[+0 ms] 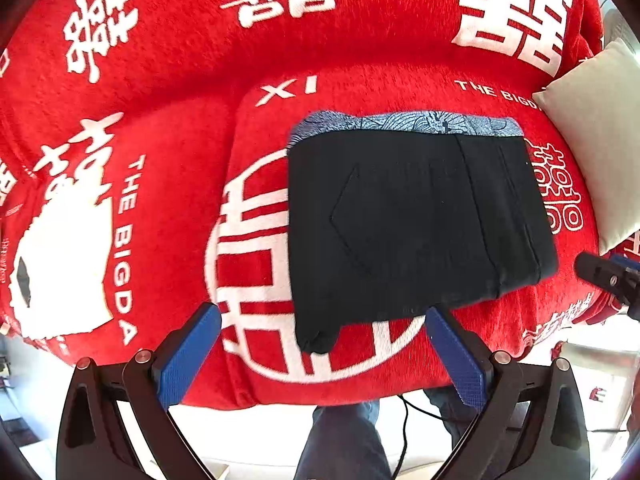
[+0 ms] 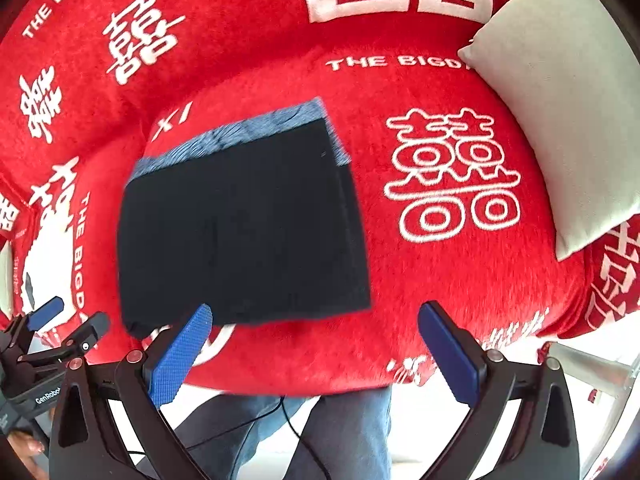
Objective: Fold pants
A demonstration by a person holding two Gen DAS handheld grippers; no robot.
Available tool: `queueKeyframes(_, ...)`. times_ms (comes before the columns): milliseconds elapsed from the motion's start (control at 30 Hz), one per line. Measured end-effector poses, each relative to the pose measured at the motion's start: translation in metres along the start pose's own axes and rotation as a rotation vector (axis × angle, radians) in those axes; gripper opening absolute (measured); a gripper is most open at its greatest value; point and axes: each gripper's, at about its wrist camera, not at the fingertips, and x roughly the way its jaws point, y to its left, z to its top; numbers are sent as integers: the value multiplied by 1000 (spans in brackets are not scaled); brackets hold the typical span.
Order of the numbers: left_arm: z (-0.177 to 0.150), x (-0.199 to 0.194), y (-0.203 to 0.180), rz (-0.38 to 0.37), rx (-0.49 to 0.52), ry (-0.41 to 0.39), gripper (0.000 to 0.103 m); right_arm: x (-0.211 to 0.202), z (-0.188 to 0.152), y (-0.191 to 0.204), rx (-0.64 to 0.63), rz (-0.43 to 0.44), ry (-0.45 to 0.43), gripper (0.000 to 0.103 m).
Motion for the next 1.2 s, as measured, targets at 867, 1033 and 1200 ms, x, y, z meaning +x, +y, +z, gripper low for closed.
queueKeyframes(867, -6, -62, -1, 27, -29, -25, 102, -53, -20, 47, -48, -11, 34, 103)
queueKeyframes(1033, -5, -59, -18, 32, -52, 0, 102, -58, -15, 40, -105, -13, 40, 103)
queueKeyframes(1200, -2, -66, -29, 49, -52, -12, 102, -54, -10, 32, -125, -7, 58, 103)
